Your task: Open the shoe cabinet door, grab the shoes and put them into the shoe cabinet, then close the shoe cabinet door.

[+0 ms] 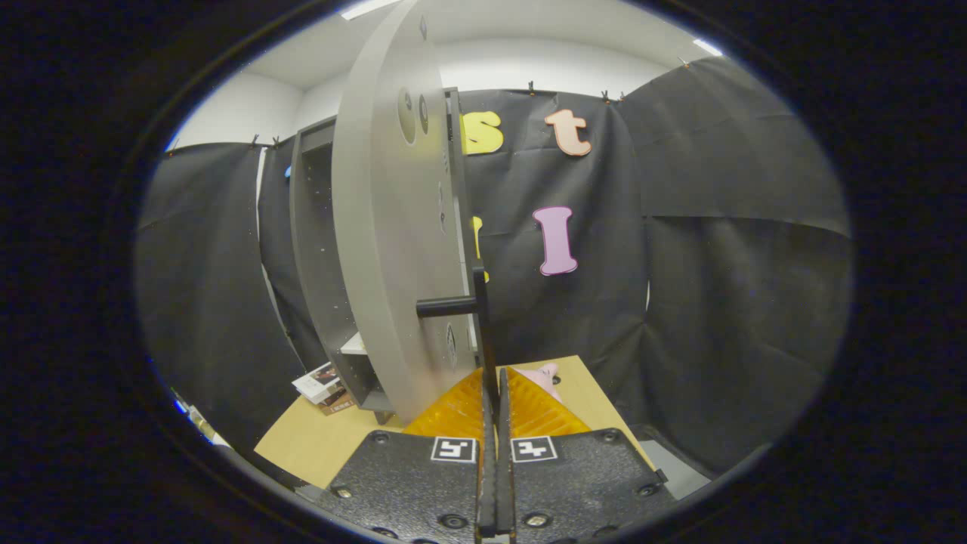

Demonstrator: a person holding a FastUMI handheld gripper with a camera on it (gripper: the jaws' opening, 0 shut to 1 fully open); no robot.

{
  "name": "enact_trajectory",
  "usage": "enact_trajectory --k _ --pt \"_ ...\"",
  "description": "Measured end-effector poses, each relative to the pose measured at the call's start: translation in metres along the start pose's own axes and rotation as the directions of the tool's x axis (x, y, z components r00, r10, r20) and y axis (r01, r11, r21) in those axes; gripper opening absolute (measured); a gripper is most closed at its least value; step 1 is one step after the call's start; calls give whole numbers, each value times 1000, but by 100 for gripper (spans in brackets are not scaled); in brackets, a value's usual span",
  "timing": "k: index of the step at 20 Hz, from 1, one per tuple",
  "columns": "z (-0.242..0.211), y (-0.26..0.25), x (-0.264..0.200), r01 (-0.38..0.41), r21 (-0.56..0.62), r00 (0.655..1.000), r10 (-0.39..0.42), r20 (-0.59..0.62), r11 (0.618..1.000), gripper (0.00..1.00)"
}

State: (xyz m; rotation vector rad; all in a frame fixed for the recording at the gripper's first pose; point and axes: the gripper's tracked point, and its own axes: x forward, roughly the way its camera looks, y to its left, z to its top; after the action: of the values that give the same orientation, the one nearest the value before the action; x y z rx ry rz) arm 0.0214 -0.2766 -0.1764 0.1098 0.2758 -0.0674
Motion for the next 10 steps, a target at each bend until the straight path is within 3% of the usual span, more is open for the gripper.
enact_trajectory --k 6,10 --pt "-7 -4 -16 43 -7 999 -43 5 999 6" --pt "-15 12 -50 51 -38 998 -50 32 998 19"
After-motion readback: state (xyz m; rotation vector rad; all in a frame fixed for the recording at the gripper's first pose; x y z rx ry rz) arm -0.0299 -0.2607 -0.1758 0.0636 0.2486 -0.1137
